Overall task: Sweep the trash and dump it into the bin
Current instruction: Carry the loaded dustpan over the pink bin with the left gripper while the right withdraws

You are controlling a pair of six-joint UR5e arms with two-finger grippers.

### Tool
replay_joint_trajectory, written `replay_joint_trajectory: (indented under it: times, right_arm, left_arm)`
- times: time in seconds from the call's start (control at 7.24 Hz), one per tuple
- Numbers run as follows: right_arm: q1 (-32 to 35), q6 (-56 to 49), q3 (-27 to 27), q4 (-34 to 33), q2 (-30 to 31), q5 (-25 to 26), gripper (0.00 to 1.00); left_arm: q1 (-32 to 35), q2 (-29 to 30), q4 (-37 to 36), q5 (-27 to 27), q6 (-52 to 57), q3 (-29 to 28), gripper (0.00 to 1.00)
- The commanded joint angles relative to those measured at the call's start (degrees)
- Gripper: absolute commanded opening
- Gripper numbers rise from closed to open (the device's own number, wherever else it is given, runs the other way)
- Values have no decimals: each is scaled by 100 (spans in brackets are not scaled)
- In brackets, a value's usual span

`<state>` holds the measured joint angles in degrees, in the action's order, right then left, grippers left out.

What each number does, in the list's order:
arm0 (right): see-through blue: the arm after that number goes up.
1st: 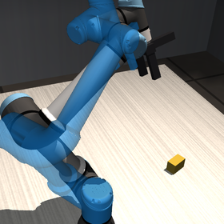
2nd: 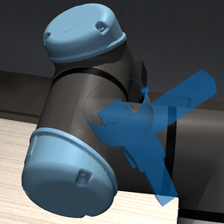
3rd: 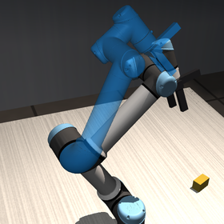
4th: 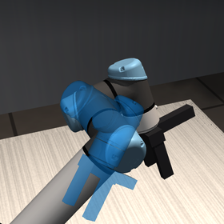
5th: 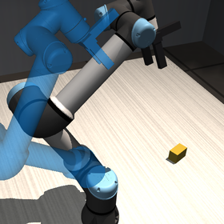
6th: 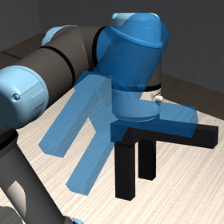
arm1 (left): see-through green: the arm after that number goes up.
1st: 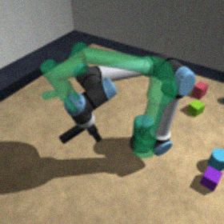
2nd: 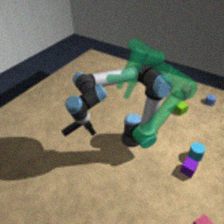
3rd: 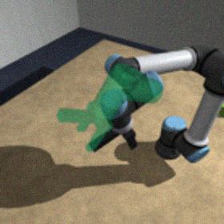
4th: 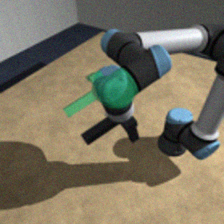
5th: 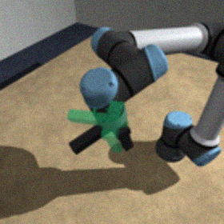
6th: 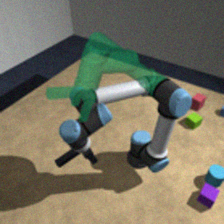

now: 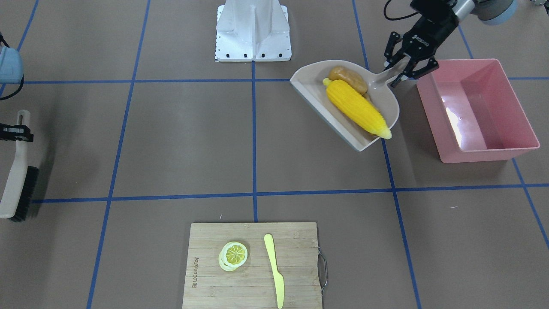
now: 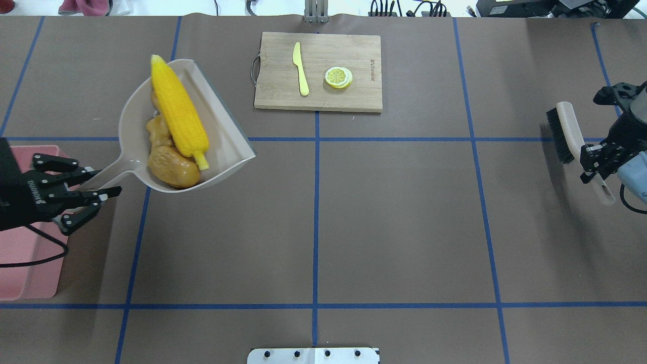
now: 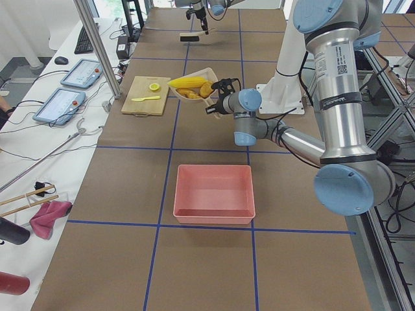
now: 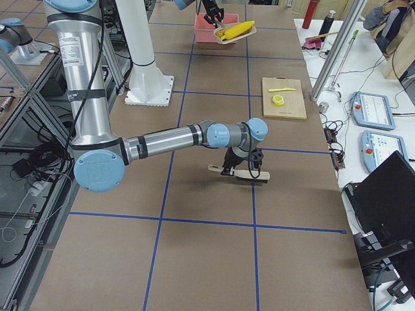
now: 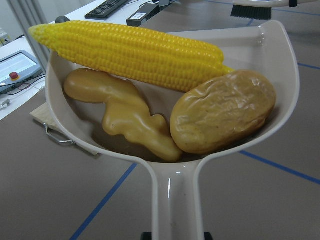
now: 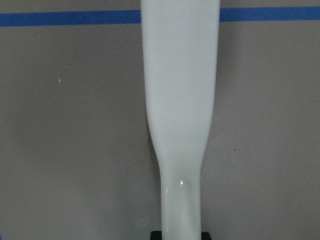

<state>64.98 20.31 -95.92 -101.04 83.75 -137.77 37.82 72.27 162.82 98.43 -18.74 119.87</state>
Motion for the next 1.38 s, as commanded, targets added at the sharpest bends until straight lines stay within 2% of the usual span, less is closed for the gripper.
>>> replay_joint_trajectory:
  times: [0.0,0.14,0.28,0.41,0.55,0.69,0.83,1.11,1.24]
  right_arm:
    - [-203,499,-451,23,272,-13,0]
    - [-205,483,-471,32,361,-13,0]
    - [-248,500,-480,336,553,-5,0]
    - [-310,613,-480,679,720,13,0]
    - [-345,745,-489,717,722,13,0]
    - [-372,746,-489,717,687,13,0]
    - [-381,746,-480,717,669,13,0]
    - [-389,746,-437,708,643,-4,11]
    - [-389,738,-428,708,643,-4,13]
  left_arm:
    - [295,-914,619,45,-435,36,0]
    - [453,-1273,672,167,-603,176,0]
    - [629,-1494,681,377,-648,238,0]
    - [639,-1792,1012,414,-918,230,0]
    - [665,-2195,1363,484,-1069,221,0]
    - [796,-2513,1584,806,-1070,108,0]
    - [815,-2838,2187,870,-1061,-180,0]
    - [841,-3611,3104,1264,-1018,-612,0]
    - [867,-3893,3368,1371,-1009,-805,0]
